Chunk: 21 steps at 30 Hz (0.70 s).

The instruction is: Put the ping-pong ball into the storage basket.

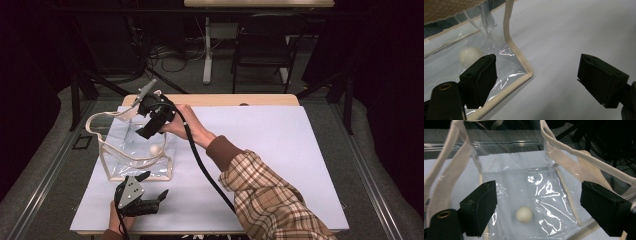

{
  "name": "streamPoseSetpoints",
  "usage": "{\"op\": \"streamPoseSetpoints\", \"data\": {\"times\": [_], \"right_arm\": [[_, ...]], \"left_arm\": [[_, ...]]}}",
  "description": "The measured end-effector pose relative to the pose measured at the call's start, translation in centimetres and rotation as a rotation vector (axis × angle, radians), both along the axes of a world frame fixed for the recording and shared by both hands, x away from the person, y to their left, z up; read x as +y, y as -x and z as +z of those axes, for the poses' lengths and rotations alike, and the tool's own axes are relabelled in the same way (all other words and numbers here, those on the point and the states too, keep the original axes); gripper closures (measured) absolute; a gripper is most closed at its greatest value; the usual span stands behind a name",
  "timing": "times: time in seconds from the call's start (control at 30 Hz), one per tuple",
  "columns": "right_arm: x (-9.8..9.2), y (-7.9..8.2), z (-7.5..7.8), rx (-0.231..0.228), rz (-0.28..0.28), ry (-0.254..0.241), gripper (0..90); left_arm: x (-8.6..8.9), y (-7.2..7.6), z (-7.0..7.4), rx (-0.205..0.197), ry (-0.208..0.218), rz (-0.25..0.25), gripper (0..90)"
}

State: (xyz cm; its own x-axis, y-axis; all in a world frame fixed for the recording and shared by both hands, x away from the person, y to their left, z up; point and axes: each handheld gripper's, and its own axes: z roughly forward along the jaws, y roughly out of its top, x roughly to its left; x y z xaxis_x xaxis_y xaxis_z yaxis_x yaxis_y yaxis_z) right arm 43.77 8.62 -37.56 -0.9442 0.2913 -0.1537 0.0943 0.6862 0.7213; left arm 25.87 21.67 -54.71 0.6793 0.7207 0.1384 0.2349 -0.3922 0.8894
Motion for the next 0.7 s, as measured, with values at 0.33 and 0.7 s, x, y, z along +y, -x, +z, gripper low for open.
{"op": "streamPoseSetpoints", "data": {"times": [0.33, 0.7], "right_arm": [[-2.9, 0.8, 1.3, -0.008, 0.019, -0.054, 4.5], [-6.0, 1.0, 1.4, -0.018, -0.016, -0.066, 0.6]], "left_arm": [[0.0, 0.0, 0.0, 0.001, -0.003, -0.002, 16.1], [-0.1, 0.0, 0.0, 0.0, -0.003, -0.002, 16.1]]}}
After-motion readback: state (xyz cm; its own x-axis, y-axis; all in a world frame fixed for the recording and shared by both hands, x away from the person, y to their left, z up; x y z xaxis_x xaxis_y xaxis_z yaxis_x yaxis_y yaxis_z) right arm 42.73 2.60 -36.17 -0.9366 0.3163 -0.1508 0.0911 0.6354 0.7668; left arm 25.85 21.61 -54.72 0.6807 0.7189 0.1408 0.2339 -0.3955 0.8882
